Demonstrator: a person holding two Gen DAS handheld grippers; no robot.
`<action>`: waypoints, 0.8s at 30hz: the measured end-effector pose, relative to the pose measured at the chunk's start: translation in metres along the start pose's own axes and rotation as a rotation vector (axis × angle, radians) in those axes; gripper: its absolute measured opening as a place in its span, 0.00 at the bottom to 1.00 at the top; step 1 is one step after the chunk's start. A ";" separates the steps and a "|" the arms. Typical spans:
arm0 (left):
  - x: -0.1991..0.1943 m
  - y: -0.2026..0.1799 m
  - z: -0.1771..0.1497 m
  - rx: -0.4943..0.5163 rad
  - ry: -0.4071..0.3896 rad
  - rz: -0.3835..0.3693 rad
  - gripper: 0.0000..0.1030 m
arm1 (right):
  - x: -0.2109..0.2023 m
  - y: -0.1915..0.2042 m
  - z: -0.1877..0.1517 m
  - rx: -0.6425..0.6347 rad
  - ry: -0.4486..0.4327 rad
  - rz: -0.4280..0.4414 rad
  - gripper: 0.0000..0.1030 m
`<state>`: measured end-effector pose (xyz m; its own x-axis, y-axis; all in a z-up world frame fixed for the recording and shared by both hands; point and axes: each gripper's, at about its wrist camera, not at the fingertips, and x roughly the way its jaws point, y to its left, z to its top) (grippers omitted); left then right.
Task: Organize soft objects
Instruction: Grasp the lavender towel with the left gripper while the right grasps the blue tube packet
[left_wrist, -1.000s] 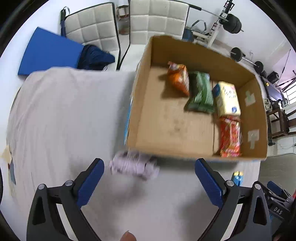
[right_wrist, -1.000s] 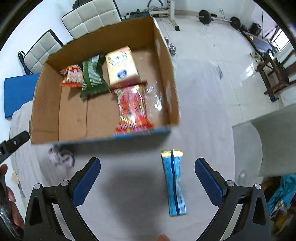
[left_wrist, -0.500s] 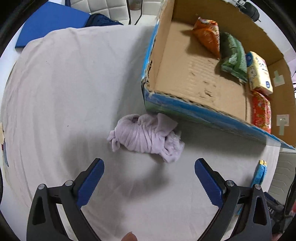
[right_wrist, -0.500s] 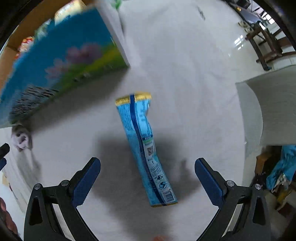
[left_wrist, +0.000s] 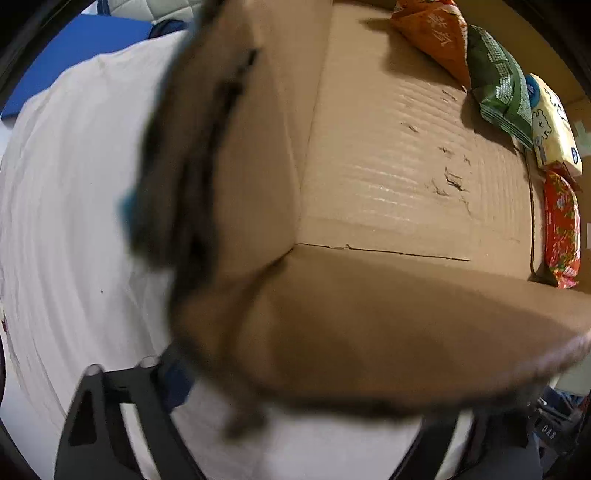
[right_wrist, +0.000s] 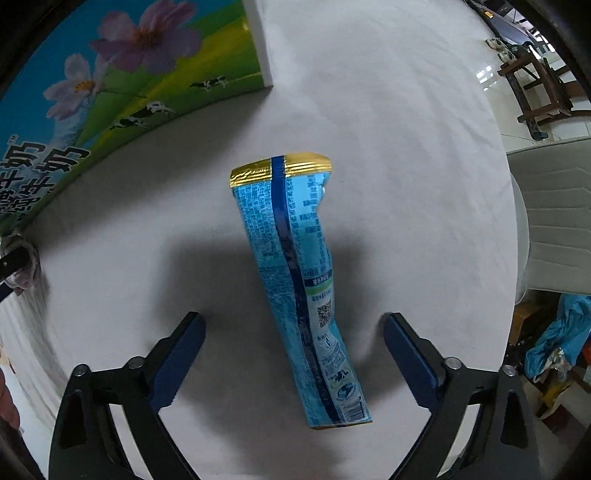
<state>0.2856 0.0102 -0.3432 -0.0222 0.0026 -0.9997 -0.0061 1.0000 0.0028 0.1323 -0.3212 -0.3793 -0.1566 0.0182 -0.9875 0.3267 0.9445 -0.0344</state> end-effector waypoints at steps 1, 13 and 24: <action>-0.001 0.000 -0.001 0.001 -0.007 0.000 0.70 | 0.001 0.001 0.000 0.000 0.004 -0.003 0.82; -0.024 -0.015 -0.053 0.012 -0.036 -0.034 0.58 | -0.009 0.009 -0.008 -0.027 -0.001 -0.014 0.19; -0.021 -0.062 -0.138 0.075 0.022 -0.073 0.58 | -0.005 0.019 -0.061 -0.129 0.051 0.010 0.16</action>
<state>0.1487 -0.0525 -0.3193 -0.0469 -0.0696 -0.9965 0.0667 0.9951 -0.0726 0.0825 -0.2831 -0.3660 -0.2023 0.0410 -0.9785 0.2060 0.9785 -0.0016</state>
